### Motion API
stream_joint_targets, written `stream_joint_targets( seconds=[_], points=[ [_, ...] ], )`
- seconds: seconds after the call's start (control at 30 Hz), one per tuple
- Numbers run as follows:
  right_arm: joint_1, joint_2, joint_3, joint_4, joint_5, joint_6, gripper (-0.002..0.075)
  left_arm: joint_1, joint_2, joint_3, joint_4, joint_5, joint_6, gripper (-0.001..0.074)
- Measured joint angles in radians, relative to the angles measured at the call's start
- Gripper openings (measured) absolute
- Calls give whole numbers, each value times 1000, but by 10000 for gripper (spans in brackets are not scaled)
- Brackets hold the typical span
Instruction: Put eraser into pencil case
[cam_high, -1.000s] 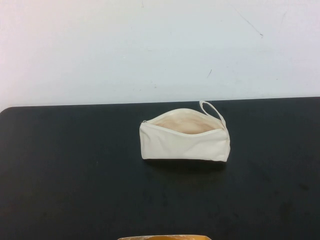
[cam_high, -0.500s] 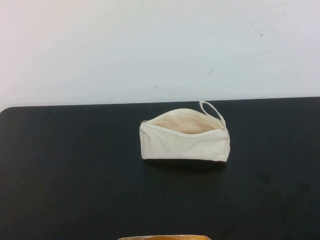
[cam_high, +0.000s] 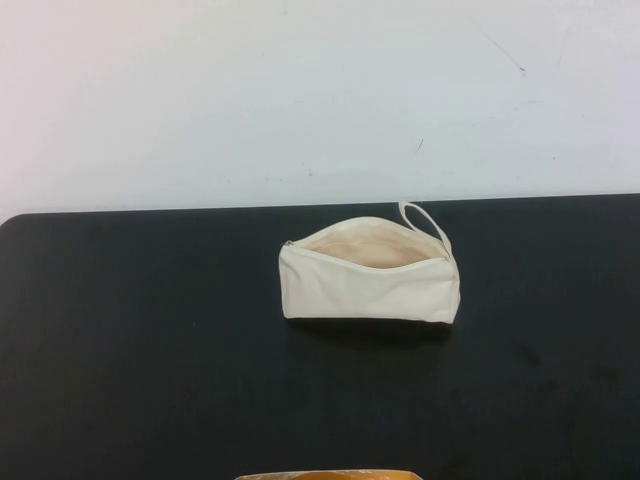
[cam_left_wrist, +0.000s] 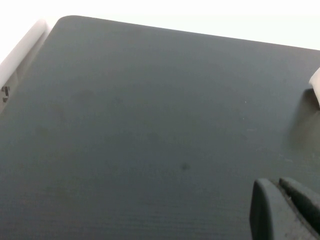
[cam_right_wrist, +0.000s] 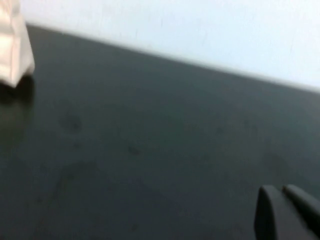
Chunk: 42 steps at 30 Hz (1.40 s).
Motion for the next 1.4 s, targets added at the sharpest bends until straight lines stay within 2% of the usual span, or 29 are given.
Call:
stream_joint_targets(
  seconds=[0.27, 1.4],
  points=[
    [0, 0, 4, -26, 69, 33, -1, 0, 0, 0, 0, 0, 0, -1],
    [0, 0, 2, -26, 79, 88, -1, 0, 0, 0, 0, 0, 0, -1]
  ],
)
